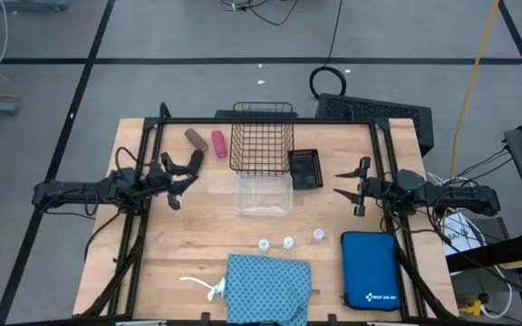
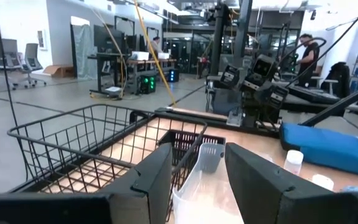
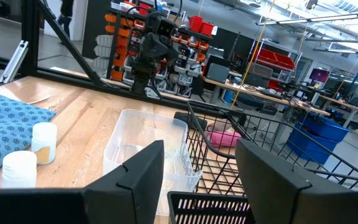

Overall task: Pick & Place Medicine items
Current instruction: Put the black bandage into the transparent bin

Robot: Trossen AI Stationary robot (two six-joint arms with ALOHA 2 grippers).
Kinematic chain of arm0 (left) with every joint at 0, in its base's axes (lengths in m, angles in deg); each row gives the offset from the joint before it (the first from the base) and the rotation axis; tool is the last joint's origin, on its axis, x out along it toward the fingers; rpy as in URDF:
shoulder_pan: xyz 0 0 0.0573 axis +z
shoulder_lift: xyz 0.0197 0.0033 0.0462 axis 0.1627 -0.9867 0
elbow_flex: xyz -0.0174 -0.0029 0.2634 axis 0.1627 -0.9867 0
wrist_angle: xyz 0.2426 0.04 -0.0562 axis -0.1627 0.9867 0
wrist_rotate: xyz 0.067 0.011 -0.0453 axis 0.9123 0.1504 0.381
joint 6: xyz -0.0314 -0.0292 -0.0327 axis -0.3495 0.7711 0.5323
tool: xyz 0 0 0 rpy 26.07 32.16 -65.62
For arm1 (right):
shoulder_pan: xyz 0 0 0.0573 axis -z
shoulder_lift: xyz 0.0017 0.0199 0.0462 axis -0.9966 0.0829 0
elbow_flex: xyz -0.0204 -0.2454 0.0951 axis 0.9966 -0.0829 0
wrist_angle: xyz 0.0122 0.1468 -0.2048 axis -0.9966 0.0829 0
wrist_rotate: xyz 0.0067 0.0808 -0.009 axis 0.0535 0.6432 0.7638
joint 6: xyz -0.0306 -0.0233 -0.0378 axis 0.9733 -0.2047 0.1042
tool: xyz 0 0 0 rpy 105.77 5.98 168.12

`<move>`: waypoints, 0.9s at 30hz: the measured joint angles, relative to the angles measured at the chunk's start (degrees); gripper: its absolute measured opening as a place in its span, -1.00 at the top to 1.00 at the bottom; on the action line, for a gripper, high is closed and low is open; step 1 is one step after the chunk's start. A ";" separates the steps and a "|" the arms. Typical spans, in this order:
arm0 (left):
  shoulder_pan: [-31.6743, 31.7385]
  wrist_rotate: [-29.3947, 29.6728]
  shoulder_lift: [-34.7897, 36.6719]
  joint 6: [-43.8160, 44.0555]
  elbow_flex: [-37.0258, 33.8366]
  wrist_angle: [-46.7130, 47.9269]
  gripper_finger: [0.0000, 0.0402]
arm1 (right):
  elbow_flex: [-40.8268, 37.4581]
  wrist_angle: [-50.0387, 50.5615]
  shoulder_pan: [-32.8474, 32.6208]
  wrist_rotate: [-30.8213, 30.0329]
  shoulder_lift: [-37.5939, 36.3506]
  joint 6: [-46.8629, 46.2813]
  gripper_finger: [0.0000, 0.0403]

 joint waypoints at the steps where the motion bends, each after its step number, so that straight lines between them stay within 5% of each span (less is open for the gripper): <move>1: 0.00 0.00 0.00 0.00 0.00 -0.23 0.22 | 0.01 -0.01 0.00 0.00 0.00 0.00 0.06; 19: 0.00 2.17 -0.02 1.36 0.00 -3.44 0.22 | 0.01 -0.01 0.01 0.00 0.00 0.00 0.05; 23: 0.00 9.84 -0.02 11.44 0.00 -1.60 0.22 | 0.02 0.00 0.00 0.00 0.00 0.00 0.06; 27: 0.00 10.77 -0.02 15.87 0.00 -1.64 0.09 | 0.00 -0.01 0.00 0.00 0.00 0.00 0.05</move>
